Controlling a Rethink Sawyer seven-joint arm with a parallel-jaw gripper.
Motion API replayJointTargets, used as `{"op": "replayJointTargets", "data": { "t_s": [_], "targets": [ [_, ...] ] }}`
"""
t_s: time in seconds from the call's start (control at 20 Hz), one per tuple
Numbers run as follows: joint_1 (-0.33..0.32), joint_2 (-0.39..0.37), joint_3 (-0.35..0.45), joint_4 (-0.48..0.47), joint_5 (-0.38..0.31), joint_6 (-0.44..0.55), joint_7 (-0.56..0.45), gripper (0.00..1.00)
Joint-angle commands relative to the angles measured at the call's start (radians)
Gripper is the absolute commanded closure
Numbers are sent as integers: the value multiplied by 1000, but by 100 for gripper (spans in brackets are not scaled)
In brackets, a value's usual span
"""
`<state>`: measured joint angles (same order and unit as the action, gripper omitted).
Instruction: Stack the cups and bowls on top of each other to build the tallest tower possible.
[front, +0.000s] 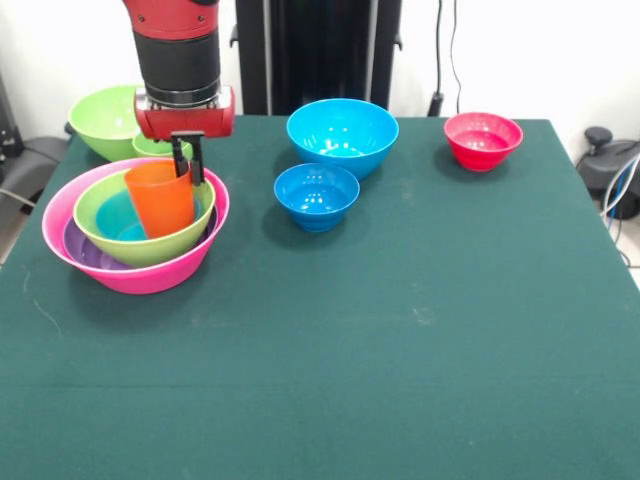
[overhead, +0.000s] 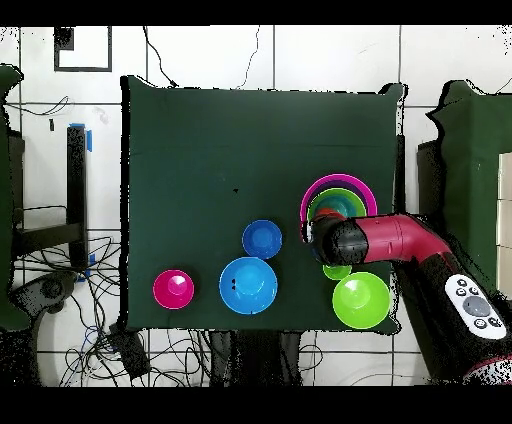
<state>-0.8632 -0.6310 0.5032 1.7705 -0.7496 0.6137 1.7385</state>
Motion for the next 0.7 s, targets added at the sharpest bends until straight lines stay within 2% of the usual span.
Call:
{"op": "replayJointTargets", "data": {
  "t_s": [0.05, 0.7],
  "targets": [
    [33, 22, -29, -53, -91, -8, -83, 100],
    [53, 2, -31, -57, -78, 30, -86, 100]
  ]
}}
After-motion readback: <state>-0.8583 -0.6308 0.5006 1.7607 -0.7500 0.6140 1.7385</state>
